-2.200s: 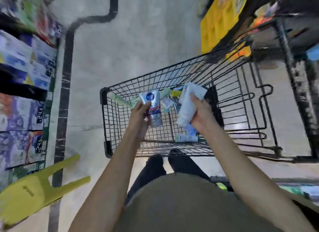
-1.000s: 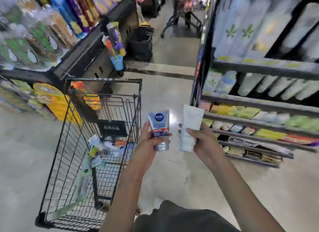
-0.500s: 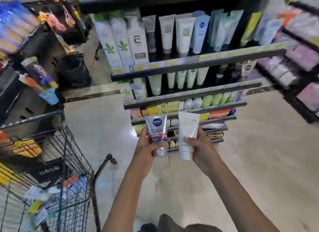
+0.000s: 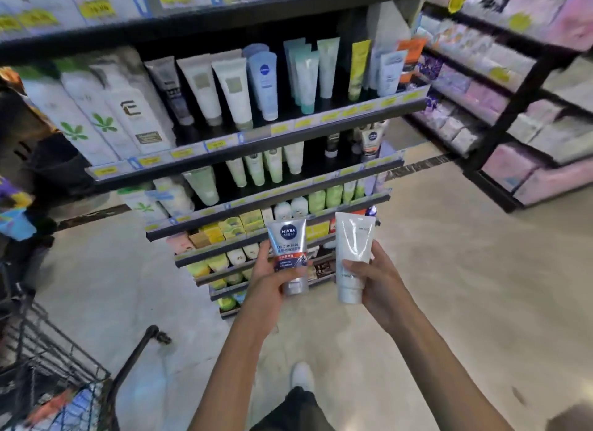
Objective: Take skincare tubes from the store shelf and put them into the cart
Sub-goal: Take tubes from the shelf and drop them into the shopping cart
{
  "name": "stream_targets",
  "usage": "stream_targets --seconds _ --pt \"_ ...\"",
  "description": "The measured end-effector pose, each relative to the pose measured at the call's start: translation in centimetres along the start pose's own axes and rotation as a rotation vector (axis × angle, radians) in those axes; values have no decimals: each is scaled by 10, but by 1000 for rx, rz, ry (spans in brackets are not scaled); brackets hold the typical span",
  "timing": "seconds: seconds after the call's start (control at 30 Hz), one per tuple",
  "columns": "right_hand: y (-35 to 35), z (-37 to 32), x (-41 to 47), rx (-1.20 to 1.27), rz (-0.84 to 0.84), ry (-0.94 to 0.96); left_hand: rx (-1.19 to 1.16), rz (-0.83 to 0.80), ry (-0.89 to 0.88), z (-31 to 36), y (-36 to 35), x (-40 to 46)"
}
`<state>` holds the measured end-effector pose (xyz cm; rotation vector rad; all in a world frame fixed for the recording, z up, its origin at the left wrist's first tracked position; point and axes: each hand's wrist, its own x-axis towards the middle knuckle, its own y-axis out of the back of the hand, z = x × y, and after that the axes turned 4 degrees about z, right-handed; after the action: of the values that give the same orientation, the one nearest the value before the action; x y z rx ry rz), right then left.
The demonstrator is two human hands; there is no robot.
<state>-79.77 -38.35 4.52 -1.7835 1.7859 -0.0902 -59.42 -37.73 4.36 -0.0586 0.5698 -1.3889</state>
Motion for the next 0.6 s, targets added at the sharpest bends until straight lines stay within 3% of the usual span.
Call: stream_targets --seconds 0.6 --pt "92 -115 137 -7 203 88 69 -129 84 -24 -158 200"
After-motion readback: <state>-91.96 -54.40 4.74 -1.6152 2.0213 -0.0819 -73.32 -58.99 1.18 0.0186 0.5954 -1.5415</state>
